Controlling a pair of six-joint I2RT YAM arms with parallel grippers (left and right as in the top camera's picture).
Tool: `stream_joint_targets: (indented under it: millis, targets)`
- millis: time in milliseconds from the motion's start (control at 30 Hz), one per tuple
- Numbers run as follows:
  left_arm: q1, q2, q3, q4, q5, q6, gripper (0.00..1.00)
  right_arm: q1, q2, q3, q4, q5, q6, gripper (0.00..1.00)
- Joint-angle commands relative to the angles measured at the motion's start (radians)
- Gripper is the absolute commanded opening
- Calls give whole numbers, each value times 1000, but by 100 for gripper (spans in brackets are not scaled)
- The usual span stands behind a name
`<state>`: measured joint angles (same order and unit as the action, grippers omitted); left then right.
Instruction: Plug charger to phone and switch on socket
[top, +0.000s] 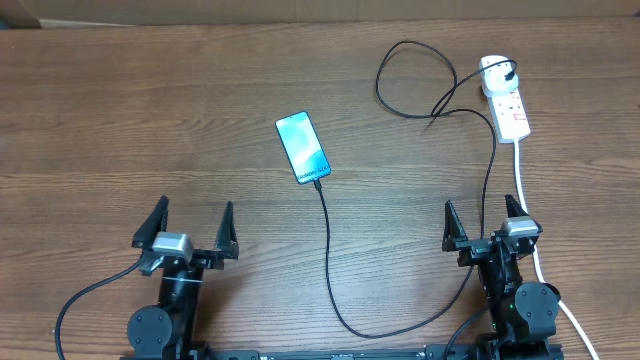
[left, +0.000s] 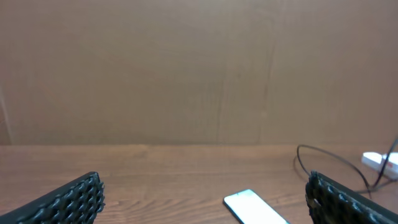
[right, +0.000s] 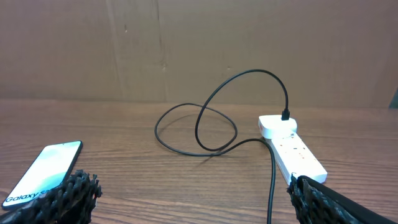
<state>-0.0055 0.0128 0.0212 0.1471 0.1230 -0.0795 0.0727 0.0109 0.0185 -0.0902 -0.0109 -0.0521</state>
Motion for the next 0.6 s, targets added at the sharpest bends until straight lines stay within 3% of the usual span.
stream_joint_targets:
  millis: [0,133,300,567]
  targets:
    - [7,-10,-16,11,34,85,100,-3,-8,-10,5,10,-2,100]
    - [7,-10,-16,-52,-65,64,99,-3,-8,-10,5,10,-2,100]
    - [7,-10,-16,-217,-251,-73,100,-3,-8,-10,5,10,-2,100]
    - [7,-10,-17,-210,-289,-25,100,-3,-8,-10,5,10,-2,100]
